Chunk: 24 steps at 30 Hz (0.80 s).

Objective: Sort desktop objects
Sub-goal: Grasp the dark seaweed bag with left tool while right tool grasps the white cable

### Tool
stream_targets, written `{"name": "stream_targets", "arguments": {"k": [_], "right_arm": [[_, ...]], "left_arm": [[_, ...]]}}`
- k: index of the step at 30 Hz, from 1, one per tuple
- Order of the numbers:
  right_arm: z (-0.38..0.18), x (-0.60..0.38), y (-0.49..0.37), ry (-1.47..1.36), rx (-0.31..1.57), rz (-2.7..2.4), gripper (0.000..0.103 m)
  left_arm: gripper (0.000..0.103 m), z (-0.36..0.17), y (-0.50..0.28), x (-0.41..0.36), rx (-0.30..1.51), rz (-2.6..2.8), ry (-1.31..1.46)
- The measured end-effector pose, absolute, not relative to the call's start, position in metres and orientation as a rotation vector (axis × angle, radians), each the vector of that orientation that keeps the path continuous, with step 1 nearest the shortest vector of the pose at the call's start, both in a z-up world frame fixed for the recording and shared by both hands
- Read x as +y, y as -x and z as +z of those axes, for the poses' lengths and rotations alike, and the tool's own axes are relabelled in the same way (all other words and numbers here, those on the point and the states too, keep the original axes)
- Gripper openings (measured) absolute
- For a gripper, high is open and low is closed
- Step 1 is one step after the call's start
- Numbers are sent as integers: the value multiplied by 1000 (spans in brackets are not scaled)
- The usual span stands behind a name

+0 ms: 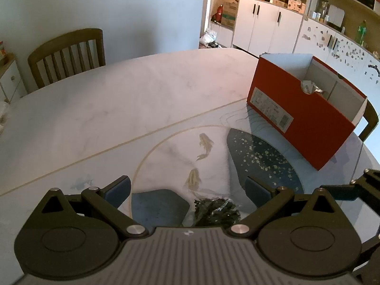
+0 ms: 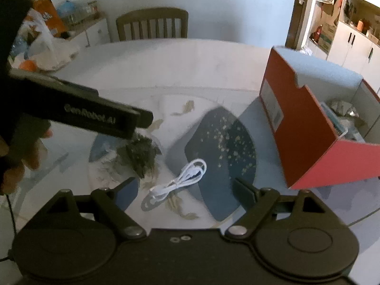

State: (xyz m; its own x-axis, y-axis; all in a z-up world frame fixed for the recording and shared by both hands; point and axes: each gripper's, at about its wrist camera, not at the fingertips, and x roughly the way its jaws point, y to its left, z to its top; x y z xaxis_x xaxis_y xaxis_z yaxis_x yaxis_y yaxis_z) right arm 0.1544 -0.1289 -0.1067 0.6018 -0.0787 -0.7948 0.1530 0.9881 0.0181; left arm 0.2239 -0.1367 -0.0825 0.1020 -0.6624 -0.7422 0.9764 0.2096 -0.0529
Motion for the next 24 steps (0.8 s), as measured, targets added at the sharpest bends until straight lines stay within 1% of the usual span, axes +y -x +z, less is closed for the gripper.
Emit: {"name": "stream_targets", "arguments": {"k": [6,10,20,23,24], "right_arm": [[-124,-120,-162,-66,943,-136,87],[-133,-120,-167,-52,950,-148,82],[-140,-124,-169,-55,947,-161,78],[-139,-130,-166,-59,947,-163,72],[-138,-132,-165,-57,946,-163,68]], "left_arm": [[103,-90,-225,-140,751,-1304,-536],[103,-94,-224,-140,749,-1304,-543],[103,-104,-219,-137,742,-1317,-544],[103,-105,-218,-136,741,-1321,-532],[103,-106,-217,-135,738,-1323,-531]]}}
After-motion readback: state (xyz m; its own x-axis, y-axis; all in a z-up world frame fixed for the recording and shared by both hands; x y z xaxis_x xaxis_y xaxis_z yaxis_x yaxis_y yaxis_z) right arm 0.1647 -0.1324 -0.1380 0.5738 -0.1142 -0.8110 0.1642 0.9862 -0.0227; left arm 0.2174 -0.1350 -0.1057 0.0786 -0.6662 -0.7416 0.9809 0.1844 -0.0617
